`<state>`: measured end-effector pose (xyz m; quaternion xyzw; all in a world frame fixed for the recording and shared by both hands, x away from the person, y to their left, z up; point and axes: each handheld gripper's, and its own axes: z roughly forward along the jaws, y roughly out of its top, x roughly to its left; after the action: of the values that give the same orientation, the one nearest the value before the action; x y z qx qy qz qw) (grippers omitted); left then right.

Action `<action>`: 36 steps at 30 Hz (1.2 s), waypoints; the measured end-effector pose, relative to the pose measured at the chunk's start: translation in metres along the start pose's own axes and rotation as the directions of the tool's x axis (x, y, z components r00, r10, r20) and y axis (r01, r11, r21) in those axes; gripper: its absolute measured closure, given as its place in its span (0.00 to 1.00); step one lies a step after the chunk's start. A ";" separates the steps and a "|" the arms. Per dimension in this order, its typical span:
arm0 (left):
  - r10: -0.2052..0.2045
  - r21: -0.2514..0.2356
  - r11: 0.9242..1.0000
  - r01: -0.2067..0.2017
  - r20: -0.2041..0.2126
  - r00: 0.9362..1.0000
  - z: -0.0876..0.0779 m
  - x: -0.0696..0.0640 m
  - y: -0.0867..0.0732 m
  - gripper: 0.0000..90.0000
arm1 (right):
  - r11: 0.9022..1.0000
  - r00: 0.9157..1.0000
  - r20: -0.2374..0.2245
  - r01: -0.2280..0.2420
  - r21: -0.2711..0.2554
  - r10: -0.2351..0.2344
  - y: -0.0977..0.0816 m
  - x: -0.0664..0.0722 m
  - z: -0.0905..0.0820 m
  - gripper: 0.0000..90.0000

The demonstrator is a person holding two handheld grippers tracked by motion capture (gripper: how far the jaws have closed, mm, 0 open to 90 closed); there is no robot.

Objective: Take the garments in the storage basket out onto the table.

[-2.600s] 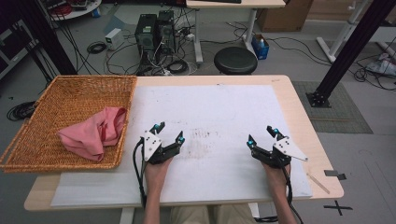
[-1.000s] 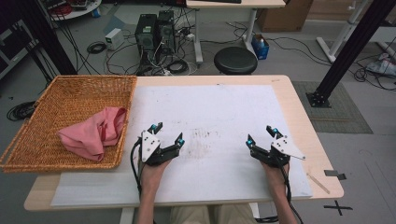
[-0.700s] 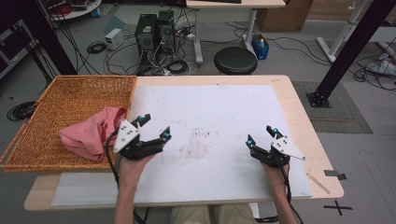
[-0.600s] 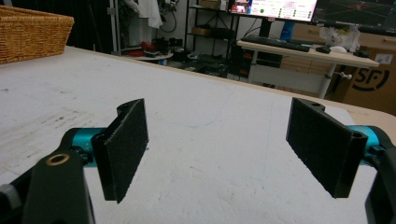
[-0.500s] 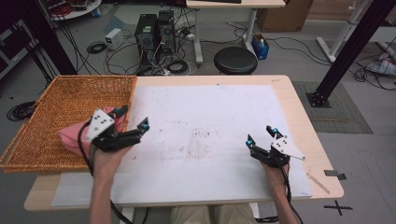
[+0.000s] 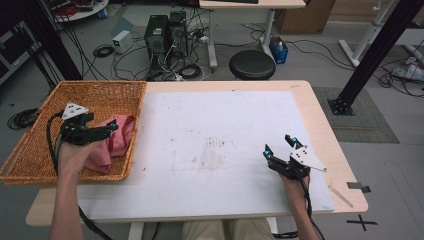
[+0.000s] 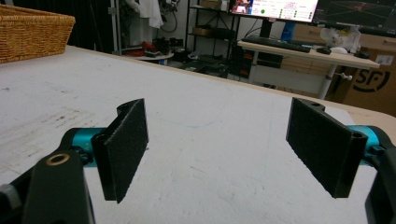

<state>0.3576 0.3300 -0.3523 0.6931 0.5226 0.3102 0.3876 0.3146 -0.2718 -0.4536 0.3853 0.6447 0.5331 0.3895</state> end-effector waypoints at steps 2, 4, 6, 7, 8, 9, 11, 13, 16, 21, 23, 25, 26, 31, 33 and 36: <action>-0.045 0.073 0.996 0.046 -0.015 0.999 0.011 0.010 -0.007 0.17 | 1.000 1.000 0.000 -0.002 0.001 0.002 0.000 0.000 0.000 0.23; -0.067 0.127 0.989 0.072 -0.041 0.997 0.021 0.015 -0.014 0.16 | 1.000 1.000 0.000 -0.002 0.000 0.002 0.000 0.000 0.000 0.23; -0.089 0.177 0.979 0.097 -0.052 0.995 0.030 0.017 -0.020 0.13 | 1.000 1.000 0.000 -0.002 0.000 0.002 0.000 0.000 0.000 0.23; -0.081 0.203 0.975 0.091 -0.058 0.995 0.034 0.017 -0.022 0.12 | 1.000 1.000 0.000 -0.002 0.001 0.002 0.000 0.000 0.000 0.23; -0.068 0.238 0.968 0.082 -0.065 0.996 0.039 0.017 -0.025 0.12 | 1.000 1.000 0.000 -0.001 0.002 0.001 0.000 0.000 0.000 0.23; -0.063 0.268 0.960 0.083 -0.079 0.995 0.043 0.018 -0.027 0.12 | 1.000 1.000 0.000 0.000 0.003 0.000 0.000 0.000 0.000 0.23; -0.072 0.302 0.948 0.098 -0.098 0.993 0.049 0.021 -0.033 0.12 | 1.000 1.000 0.001 0.001 0.002 -0.001 0.000 0.000 0.000 0.23; -0.089 0.318 0.941 0.116 -0.100 0.991 0.055 0.023 -0.039 0.11 | 1.000 1.000 0.001 0.000 0.002 0.000 0.000 0.000 0.000 0.23; -0.063 0.365 0.926 0.095 -0.098 0.993 0.061 0.023 -0.042 0.11 | 1.000 1.000 0.001 -0.001 0.002 0.001 0.000 0.000 0.000 0.23; -0.071 0.379 0.920 0.102 -0.094 0.993 0.064 0.024 -0.045 0.10 | 1.000 1.000 0.001 -0.001 0.003 0.001 0.000 0.001 0.000 0.23; -0.078 0.383 0.917 0.111 -0.101 0.992 0.065 0.022 -0.045 0.10 | 1.000 1.000 0.000 0.000 0.002 0.000 0.000 0.001 0.000 0.23; -0.075 0.389 0.915 0.109 -0.103 0.992 0.065 0.022 -0.045 0.09 | 1.000 1.000 0.001 0.003 0.001 -0.003 0.000 0.001 0.000 0.23; -0.076 0.391 0.913 0.112 -0.105 0.992 0.066 0.021 -0.045 0.09 | 1.000 1.000 0.002 0.004 0.001 -0.004 0.000 0.001 0.000 0.23; -0.076 0.400 0.909 0.114 -0.108 0.991 0.066 0.020 -0.045 0.09 | 1.000 1.000 0.004 0.004 0.000 -0.004 0.000 0.001 0.000 0.23; -0.072 0.403 0.908 0.112 -0.112 0.991 0.066 0.019 -0.045 0.10 | 1.000 1.000 0.004 0.007 0.000 -0.007 0.000 0.001 0.000 0.23; -0.074 0.397 0.911 0.113 -0.114 0.991 0.065 0.018 -0.045 0.11 | 1.000 1.000 0.004 0.012 0.000 -0.012 0.000 0.001 0.000 0.23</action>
<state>0.3944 0.3410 -0.4237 0.7164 0.6259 0.2103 0.2254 0.3136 -0.2707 -0.4538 0.3824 0.6461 0.5302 0.3940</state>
